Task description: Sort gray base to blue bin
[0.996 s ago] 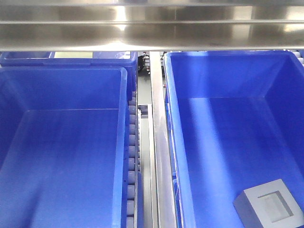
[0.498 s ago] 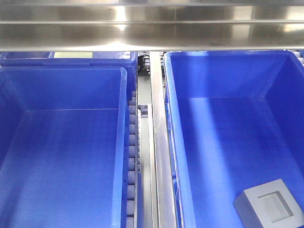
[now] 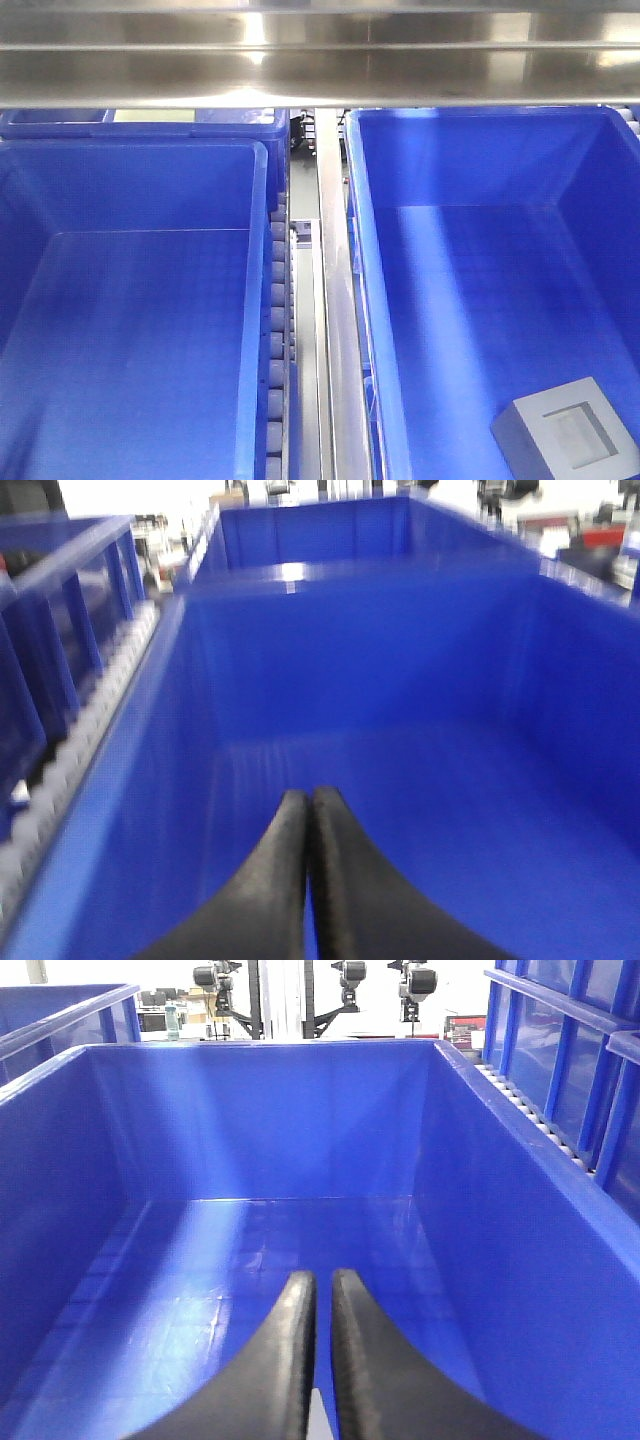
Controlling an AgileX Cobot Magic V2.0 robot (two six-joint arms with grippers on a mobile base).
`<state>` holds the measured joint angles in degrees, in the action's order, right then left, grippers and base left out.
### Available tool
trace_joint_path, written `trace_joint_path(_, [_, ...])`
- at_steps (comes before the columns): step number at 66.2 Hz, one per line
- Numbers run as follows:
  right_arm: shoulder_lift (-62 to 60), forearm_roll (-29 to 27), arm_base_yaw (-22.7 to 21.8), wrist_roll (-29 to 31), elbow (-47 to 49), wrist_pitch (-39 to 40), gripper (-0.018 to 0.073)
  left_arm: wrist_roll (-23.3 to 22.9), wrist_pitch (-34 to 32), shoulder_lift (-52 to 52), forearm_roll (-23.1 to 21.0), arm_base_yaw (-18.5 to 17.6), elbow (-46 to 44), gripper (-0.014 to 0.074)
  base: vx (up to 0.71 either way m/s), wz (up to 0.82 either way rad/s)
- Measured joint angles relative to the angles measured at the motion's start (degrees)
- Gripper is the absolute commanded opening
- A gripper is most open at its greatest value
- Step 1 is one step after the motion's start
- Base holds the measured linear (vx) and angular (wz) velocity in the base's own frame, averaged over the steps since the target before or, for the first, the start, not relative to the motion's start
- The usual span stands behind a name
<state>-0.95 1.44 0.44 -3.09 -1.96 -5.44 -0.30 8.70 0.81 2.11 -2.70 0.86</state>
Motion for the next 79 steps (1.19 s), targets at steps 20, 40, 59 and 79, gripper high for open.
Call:
trace_joint_path(20, [0.0, 0.0, 0.0, 0.0, 0.0, 0.0, -0.0004, 0.0, -3.1, 0.0, 0.1, 0.0, 0.6, -0.0005, 0.0, 0.0])
trace_joint_path(40, [0.0, 0.0, 0.0, 0.0, 0.0, 0.0, -0.0004, 0.0, -3.1, 0.0, 0.1, 0.0, 0.6, -0.0005, 0.0, 0.0])
trace_joint_path(59, [0.0, 0.0, 0.0, 0.0, 0.0, 0.0, -0.0004, 0.0, -3.1, 0.0, 0.1, 0.0, 0.6, -0.0005, 0.0, 0.0])
trace_joint_path(79, [0.0, 0.0, 0.0, 0.0, 0.0, 0.0, -0.0004, 0.0, -3.1, 0.0, 0.1, 0.0, 0.6, -0.0005, 0.0, 0.0])
